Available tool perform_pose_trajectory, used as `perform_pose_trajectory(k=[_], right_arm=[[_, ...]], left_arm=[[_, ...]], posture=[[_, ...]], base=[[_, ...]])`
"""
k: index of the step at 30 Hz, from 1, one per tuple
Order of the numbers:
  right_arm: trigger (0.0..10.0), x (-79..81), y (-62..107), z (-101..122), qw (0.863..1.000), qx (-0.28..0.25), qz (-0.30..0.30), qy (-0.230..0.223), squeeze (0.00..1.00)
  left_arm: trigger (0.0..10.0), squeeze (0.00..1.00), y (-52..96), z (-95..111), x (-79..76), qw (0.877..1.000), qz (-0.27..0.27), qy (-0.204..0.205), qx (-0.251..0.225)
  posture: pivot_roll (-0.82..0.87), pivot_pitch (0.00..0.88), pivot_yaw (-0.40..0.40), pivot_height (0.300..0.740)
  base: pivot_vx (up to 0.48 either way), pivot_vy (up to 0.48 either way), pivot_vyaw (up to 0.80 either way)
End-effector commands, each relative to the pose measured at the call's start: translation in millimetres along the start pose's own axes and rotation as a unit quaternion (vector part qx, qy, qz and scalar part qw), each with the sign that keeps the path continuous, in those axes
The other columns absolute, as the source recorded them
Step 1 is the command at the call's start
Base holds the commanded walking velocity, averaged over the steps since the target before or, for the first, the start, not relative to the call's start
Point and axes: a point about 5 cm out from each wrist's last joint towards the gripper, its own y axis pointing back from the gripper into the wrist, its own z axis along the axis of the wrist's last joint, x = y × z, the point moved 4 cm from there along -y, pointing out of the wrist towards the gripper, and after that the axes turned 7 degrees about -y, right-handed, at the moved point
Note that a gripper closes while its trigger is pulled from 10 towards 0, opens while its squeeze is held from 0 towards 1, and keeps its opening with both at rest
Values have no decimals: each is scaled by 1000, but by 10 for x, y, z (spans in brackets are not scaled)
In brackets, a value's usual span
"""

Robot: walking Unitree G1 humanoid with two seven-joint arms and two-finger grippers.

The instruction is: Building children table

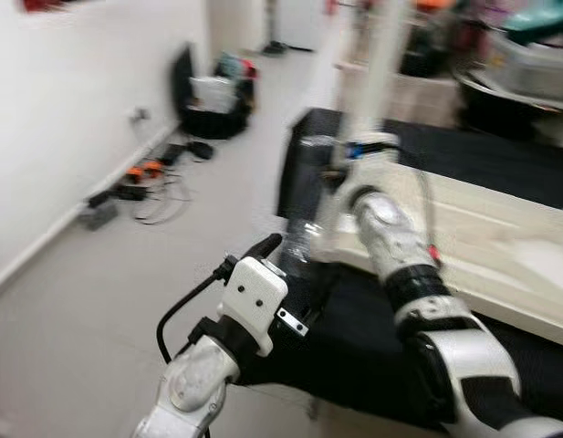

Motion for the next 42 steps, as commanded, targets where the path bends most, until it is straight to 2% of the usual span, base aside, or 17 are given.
perform_pose_trajectory(k=[1, 2, 3, 11, 12, 16, 19, 20, 21, 23, 25, 26, 28, 30, 32, 36, 42], right_arm=[[0, -180, 26, -197, 998, 37, -48, 23, 0], [2039, -106, 71, -172, 998, 28, -48, 19, 0], [10000, 73, 98, -152, 1000, 25, -6, 10, 0], [10000, 566, 220, 71, 991, -36, 124, -15, 0], [10000, 565, 224, 106, 991, -50, 126, -6, 1000], [10000, 445, 200, 168, 993, -76, 86, 20, 1000], [10000, 425, 167, 170, 993, -65, 102, 14, 1000], [10000, 467, 129, 138, 988, -36, 148, 1, 0], [10000, 500, 114, 120, 983, -17, 182, -11, 0], [10000, 656, 161, 48, 954, 40, 294, -47, 0], [10000, 732, 261, -34, 914, 83, 396, -36, 0], [10000, 732, 261, -34, 914, 83, 396, -36, 0], [10000, 710, 371, -150, 873, 116, 473, 6, 0], [10000, 664, 571, -180, 808, 135, 573, 0, 0], [10000, 633, 688, -159, 768, 148, 622, -26, 0], [10000, 640, 719, -123, 753, 150, 640, -41, 0], [10000, 748, 817, 81, 698, 125, 702, -70, 0]], left_arm=[[10000, 0, -7, -13, -21, 1000, -5, -1, 2], [10000, 0, -11, -7, -16, 1000, -4, -2, 2], [10000, 0, -11, -10, -19, 1000, -4, -1, 2], [10000, 0, -10, -8, -30, 1000, -4, 1, 1], [10000, 0, -12, -9, -31, 1000, -4, 0, 1], [10000, 0, -16, -4, -30, 1000, -3, 0, 0], [10000, 0, -16, 0, -35, 1000, -4, 0, 0], [10000, 0, -19, 2, -31, 1000, -3, 0, 0], [10000, 0, -21, 4, -28, 1000, -3, 0, -1], [10000, 0, -25, 6, -23, 1000, -2, -1, -1], [10000, 0, -26, 5, -20, 1000, -2, 0, -1], [10000, 0, -26, 5, -20, 1000, -2, 0, -1], [10000, 0, -32, 8, -23, 1000, -4, 0, -2], [10000, 0, -40, 15, -24, 1000, -3, 0, -3], [10000, 0, -43, 21, -28, 1000, -3, -1, -4], [10000, 0, -40, 17, -22, 1000, -2, -2, -3], [10000, 0, -38, 2, -20, 1000, -3, -2, -2]], posture=[[74, 25, -106, 740], [74, 26, -107, 740], [69, 25, -110, 740], [61, 30, -112, 740], [62, 31, -112, 740], [61, 32, -111, 740], [61, 33, -110, 740], [64, 34, -111, 740], [64, 34, -111, 740], [61, 35, -110, 740], [58, 37, -110, 740], [58, 37, -110, 740], [60, 38, -109, 740], [65, 37, -117, 740], [68, 34, -117, 740], [64, 39, -116, 740], [64, 50, -116, 740]], base=[[0, 0, 0], [0, 0, 0], [0, 0, 0], [0, 0, 0], [0, 0, 0], [0, 0, 0], [0, 0, 0], [0, 0, 0], [0, 0, 0], [0, 0, 0], [0, 0, 0], [0, 0, 0], [0, 0, 0], [0, 0, 0], [0, 0, 0], [0, 0, 0], [0, 0, 0]])
